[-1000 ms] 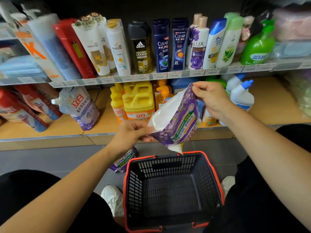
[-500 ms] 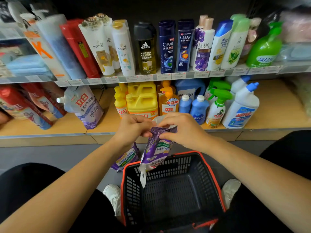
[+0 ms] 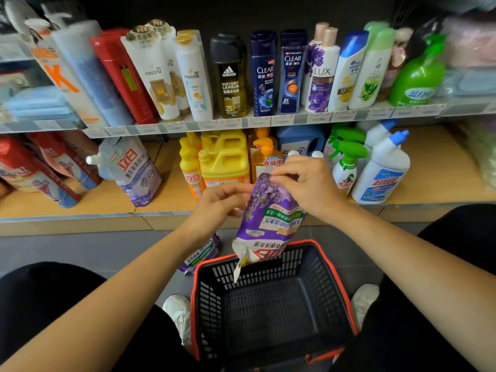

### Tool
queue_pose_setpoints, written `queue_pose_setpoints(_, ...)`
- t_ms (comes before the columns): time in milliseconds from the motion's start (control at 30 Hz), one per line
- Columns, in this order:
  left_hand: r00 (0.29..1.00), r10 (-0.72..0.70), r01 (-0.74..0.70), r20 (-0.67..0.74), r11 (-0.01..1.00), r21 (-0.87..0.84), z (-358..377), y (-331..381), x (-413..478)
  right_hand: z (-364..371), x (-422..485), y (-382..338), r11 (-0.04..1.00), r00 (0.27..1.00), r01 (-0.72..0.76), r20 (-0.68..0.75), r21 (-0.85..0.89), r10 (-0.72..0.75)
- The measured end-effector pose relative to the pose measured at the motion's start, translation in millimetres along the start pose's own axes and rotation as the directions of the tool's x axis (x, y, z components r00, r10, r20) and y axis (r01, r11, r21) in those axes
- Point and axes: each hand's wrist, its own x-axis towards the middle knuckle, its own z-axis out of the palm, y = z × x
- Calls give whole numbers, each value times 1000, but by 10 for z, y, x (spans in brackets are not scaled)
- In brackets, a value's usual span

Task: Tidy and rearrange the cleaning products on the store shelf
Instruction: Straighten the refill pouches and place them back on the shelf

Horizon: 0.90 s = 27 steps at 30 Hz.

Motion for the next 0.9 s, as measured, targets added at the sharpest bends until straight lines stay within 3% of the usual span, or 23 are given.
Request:
queue_pose_setpoints(100,991,-79,70,105,994,84,-21,-212,-72,-59,49,29,999,996,-48,-70,8,48)
queue_pose_setpoints(167,983,-107,69,149,969,239,-61,-387,-132,-96,93,53,997,988,-79,-129,12,80)
queue_pose_setpoints(267,984,-122,35,131,851,524,-139,-614,-178,-142,172,65,994,972,-97,-212,41,103)
queue_pose_setpoints(400,1000,-12,7,3,758,652,-238,-715,-135,-169,261,114,992,962,-120,-242,45,127)
queue_pose_setpoints(567,977,41,43,-208,923,382,-479,-599,-146,-155,386,323,976,936,-204,-278,76,217)
queue_pose_setpoints(667,935,61,39,-351,962,271,-651,-449,-165,-47,424,482,960,925,-277,-261,40,278)
queue_pose_setpoints(900,818,198,-51,-540,960,275,-1219,27,-113,466,460,694,902,897,-424,-96,84,431)
